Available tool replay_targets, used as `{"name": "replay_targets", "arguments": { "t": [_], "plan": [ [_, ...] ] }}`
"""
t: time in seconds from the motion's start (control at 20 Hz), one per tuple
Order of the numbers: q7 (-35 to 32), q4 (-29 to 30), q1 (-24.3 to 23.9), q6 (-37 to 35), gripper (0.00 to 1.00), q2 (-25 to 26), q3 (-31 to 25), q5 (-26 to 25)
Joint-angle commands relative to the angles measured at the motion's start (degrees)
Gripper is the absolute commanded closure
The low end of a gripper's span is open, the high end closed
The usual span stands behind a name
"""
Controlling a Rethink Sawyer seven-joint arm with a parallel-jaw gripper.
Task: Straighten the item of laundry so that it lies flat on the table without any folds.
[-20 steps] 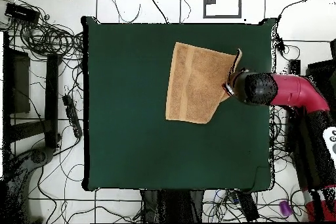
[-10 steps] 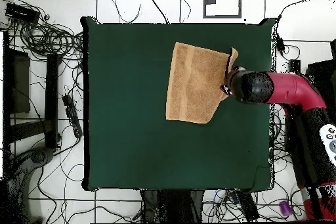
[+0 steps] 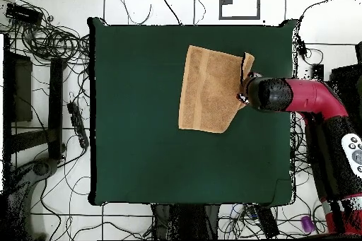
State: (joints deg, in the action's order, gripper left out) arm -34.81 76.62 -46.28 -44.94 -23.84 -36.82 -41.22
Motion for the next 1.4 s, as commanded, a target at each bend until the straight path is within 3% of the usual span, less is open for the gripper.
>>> {"name": "replay_targets", "arguments": {
  "t": [0.05,1.4],
  "plan": [
    [17.24,2.25,2.62,-7.35,1.00,4.81,-4.48,-0.55],
    [11.20,1.36,3.76,-5.48,1.00,4.09,-2.59,0.07]
  ]
}}
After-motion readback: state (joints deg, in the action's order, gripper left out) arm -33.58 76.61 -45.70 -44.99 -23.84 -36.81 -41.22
